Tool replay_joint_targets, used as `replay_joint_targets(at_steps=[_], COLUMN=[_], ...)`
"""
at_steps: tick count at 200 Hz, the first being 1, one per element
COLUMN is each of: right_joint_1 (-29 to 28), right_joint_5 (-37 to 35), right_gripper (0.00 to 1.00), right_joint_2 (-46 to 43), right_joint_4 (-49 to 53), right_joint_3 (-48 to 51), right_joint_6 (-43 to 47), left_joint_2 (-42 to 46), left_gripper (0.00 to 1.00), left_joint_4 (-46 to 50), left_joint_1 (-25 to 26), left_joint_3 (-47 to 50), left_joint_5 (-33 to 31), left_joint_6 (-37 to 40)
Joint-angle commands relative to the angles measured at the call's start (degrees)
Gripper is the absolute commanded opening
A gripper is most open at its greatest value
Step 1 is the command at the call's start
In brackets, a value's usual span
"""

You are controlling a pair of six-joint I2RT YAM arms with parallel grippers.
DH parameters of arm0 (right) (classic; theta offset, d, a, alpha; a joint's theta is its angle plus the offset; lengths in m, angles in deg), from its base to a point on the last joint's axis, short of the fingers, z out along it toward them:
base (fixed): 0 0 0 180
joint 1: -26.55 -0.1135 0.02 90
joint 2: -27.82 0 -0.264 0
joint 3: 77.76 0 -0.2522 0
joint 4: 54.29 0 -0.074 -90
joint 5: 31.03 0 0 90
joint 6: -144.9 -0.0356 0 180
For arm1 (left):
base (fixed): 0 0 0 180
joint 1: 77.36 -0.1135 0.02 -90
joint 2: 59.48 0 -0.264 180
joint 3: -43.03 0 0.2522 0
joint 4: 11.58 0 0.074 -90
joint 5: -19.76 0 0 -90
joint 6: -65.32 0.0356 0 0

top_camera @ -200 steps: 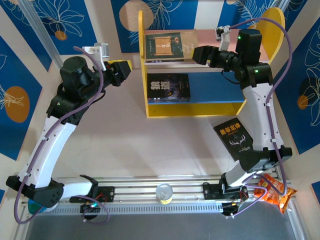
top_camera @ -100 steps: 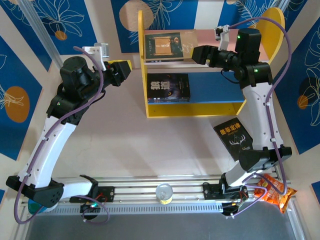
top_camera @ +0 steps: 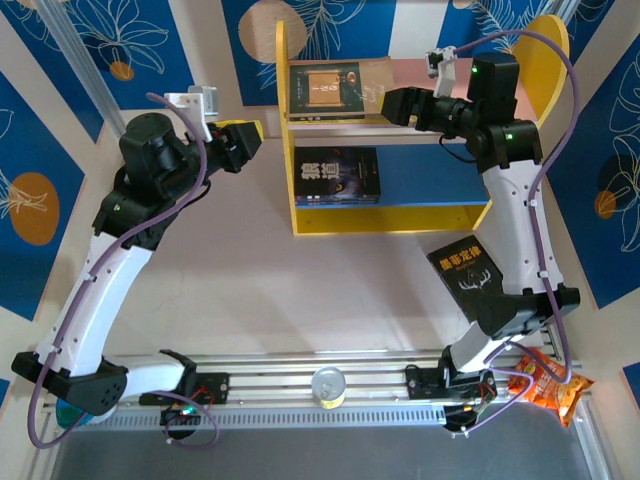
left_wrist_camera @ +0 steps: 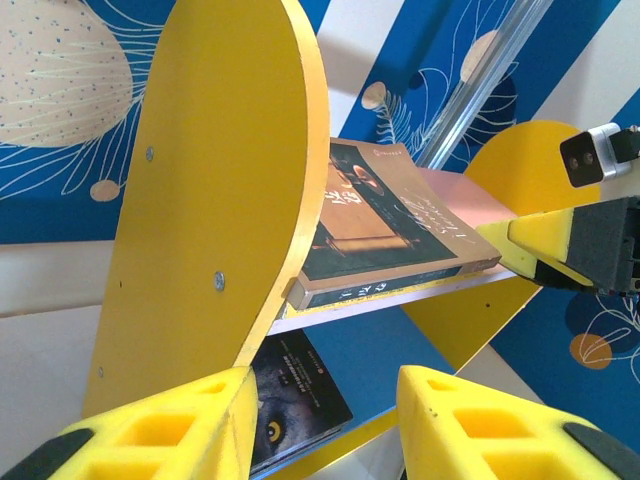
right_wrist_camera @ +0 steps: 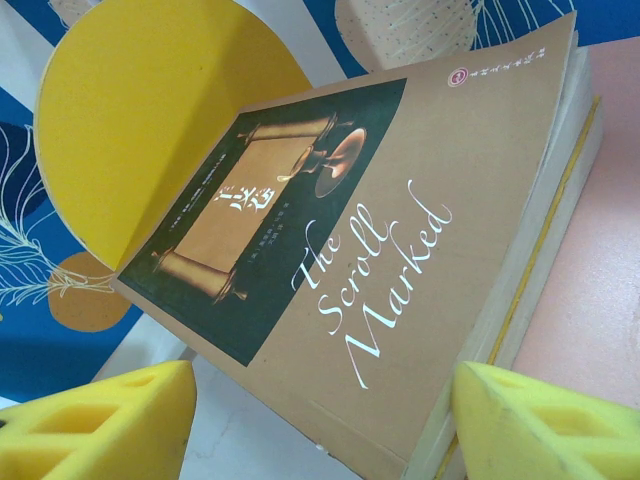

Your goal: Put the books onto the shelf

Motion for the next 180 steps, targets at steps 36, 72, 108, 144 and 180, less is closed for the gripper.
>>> replay_joint_targets(at_steps=[36,72,108,144,180], right_joint_1=[-1.38,-1.37,-1.39,-1.36,-1.48], right_joint_5=[2.26,2.26,2.3,2.52,2.64], right_gripper=[0.68,0.68,0.68,0.68,0.68], right_joint_2=[1.21,1.58,2.0,2.39,2.82], right_joint_4=[0.15,0.3,0.41,0.23,0.45], right_joint_3=[-2.17,-2.52,-2.88,-3.17,-3.89], right_joint_6=[0.27,0.28,0.39,0.17,0.1], left_joint_2=[1.37,1.11,1.1,0.74,0.71], left_gripper=[0.41,0.41,0.42,0.42,0.42], left_joint_4=[0.11,0.19,0.25,0.72,0.81], left_joint_1=[-0.06,-0.07,-0.06,-0.08,-0.08], left_joint_3=[-0.45,-0.75,-0.94,-1.64,-1.79], left_joint_5=[-0.02,0.16,0.07,0.07,-0.02], left_joint_6=[1.29,1.31,1.29,1.59,1.64])
